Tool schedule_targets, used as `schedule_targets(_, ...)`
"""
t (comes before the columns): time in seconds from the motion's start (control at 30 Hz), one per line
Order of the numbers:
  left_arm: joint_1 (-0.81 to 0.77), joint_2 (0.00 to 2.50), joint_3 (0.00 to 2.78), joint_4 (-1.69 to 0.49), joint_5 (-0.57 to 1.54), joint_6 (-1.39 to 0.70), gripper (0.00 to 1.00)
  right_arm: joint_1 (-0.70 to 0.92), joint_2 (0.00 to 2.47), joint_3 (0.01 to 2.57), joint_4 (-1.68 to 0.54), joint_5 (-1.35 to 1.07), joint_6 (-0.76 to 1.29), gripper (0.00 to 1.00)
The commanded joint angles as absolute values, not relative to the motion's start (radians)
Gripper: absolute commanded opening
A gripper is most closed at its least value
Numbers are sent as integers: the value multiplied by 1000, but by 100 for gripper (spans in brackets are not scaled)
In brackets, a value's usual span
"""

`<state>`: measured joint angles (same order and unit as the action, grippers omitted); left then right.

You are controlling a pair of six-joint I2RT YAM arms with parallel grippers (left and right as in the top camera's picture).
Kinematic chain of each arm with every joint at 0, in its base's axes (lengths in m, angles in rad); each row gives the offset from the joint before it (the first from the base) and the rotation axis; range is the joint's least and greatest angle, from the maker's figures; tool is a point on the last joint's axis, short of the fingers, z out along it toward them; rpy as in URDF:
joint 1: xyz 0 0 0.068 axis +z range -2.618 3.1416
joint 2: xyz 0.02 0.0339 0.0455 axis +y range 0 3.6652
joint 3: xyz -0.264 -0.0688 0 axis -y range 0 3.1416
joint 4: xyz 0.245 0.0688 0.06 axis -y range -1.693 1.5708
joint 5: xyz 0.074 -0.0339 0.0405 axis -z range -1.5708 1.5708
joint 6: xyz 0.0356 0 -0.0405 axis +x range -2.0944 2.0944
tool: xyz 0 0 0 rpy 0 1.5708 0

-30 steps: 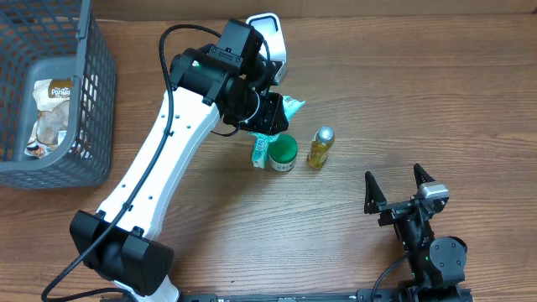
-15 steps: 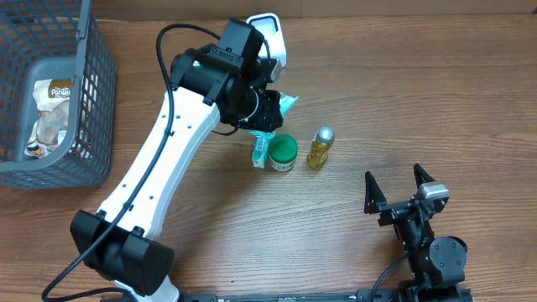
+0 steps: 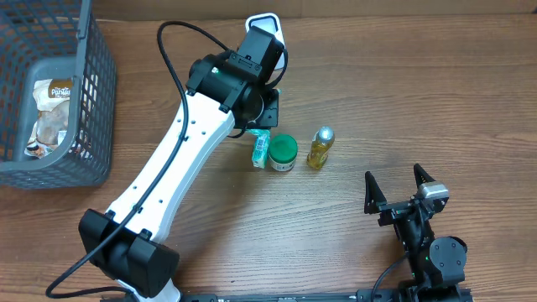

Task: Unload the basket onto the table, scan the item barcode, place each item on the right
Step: 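Carry the wipes pack to the white scanner, barcode facing it, then lower the wipes pack onto the table left of the Kleenex pack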

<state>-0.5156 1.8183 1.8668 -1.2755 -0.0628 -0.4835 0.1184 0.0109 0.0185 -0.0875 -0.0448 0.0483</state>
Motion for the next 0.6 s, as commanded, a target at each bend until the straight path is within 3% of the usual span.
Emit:
schedule_targets(0.0,-516,1837,1885,-1272,-231,-592,4,116,3,8,-81,-39,40,100)
schedule_targets(0.43,-497,2004,1885,-1283,-272,-650,10,116,3,8,-81,-39,40,100)
schedule_targets(0.57,-463,2058,1885,-1281,-227,-560,9,116,3,8,-81,-39,40,100)
